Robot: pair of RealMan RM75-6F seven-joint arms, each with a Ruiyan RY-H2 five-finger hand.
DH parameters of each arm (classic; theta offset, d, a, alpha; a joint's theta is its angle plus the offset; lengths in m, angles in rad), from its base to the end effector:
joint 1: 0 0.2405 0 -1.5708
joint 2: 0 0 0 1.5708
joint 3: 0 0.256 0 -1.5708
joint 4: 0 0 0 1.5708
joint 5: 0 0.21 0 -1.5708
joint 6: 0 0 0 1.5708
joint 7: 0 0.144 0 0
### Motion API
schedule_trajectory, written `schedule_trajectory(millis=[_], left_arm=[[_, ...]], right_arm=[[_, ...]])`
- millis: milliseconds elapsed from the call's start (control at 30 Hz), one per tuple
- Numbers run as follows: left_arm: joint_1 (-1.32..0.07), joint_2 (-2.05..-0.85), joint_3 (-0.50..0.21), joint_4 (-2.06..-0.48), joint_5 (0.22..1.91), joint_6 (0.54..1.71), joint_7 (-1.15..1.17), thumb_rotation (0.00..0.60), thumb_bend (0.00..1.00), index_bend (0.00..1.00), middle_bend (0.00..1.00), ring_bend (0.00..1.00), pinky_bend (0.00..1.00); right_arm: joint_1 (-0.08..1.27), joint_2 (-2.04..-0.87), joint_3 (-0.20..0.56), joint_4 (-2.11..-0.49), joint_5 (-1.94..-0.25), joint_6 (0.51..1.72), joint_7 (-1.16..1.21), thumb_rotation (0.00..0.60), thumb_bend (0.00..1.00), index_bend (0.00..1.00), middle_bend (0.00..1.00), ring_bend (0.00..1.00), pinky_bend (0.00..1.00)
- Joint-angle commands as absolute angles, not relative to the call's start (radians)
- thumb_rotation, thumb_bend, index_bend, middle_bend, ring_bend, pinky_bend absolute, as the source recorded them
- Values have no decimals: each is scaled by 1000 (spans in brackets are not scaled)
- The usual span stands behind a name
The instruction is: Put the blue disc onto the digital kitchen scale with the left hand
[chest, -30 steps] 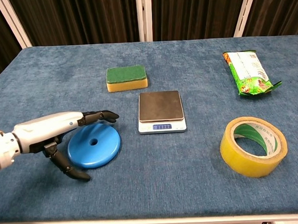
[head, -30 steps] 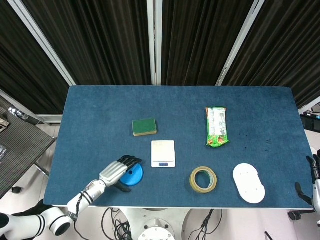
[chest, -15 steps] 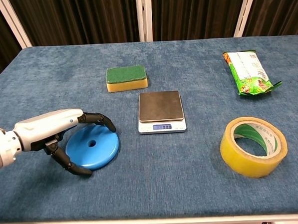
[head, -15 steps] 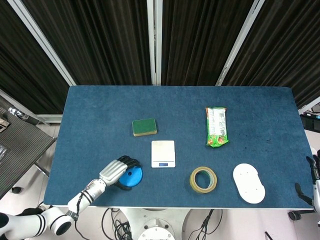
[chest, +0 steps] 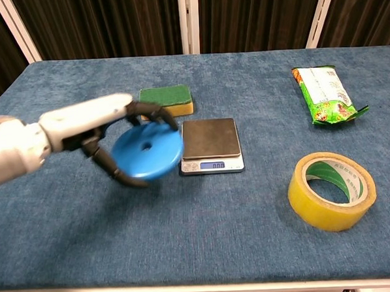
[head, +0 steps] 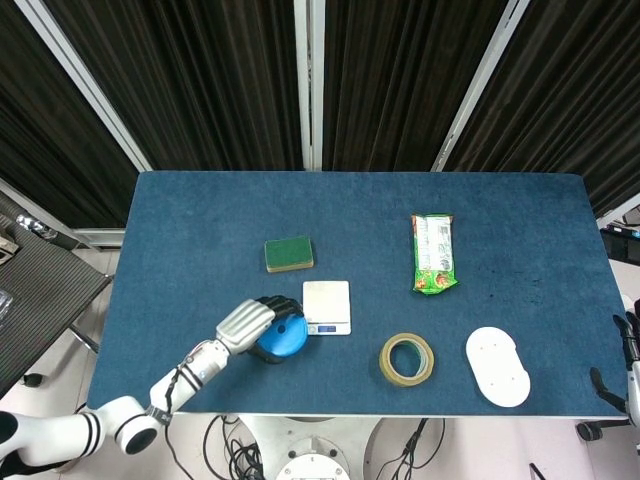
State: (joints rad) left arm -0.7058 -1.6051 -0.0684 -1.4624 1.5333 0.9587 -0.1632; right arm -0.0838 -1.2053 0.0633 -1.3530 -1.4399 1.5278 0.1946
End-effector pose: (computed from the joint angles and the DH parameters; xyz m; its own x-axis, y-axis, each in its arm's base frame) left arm -0.1257 0.2876 -0.0512 0.2314 0.4636 0.8553 0.8362 -0.5442 0.0687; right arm -0.3822 -0.1239 0.1707 0.3775 0.0152 0.9259 -0.9058 0.2139 0.3658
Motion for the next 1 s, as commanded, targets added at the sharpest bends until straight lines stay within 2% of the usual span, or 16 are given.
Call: schedule_trajectory(millis=[33, 200, 433, 800, 867, 1000], left_arm=[[-752, -1644, -113, -1436, 1493, 908, -140, 600, 198, 288, 369, 339, 615], [-821, -1713, -170, -1367, 1428, 834, -130, 600, 198, 284, 369, 339, 614], [-888, -1802, -200, -1252, 1379, 771, -118, 600, 198, 256, 369, 338, 611], [-947, -1930, -237, -1087, 1341, 756, -160, 600, 196, 227, 354, 318, 586], [-952, -1937, -237, -1077, 1341, 755, -167, 600, 193, 187, 322, 287, 559], [-957, -1954, -229, -1039, 1343, 758, -171, 600, 175, 47, 158, 115, 376]], right_arm=[[-83, -1208, 65, -1347, -1439, 1526, 201, 600, 280, 0, 0, 0, 0], [-81, -1207, 67, -1339, -1435, 1521, 214, 600, 279, 0, 0, 0, 0], [-73, -1201, 67, -1334, -1428, 1496, 227, 600, 281, 0, 0, 0, 0], [-66, -1207, 69, -1319, -1419, 1476, 247, 600, 281, 0, 0, 0, 0], [-65, -1207, 70, -1315, -1416, 1471, 251, 600, 281, 0, 0, 0, 0], [-63, -1205, 74, -1312, -1416, 1475, 260, 600, 281, 0, 0, 0, 0]])
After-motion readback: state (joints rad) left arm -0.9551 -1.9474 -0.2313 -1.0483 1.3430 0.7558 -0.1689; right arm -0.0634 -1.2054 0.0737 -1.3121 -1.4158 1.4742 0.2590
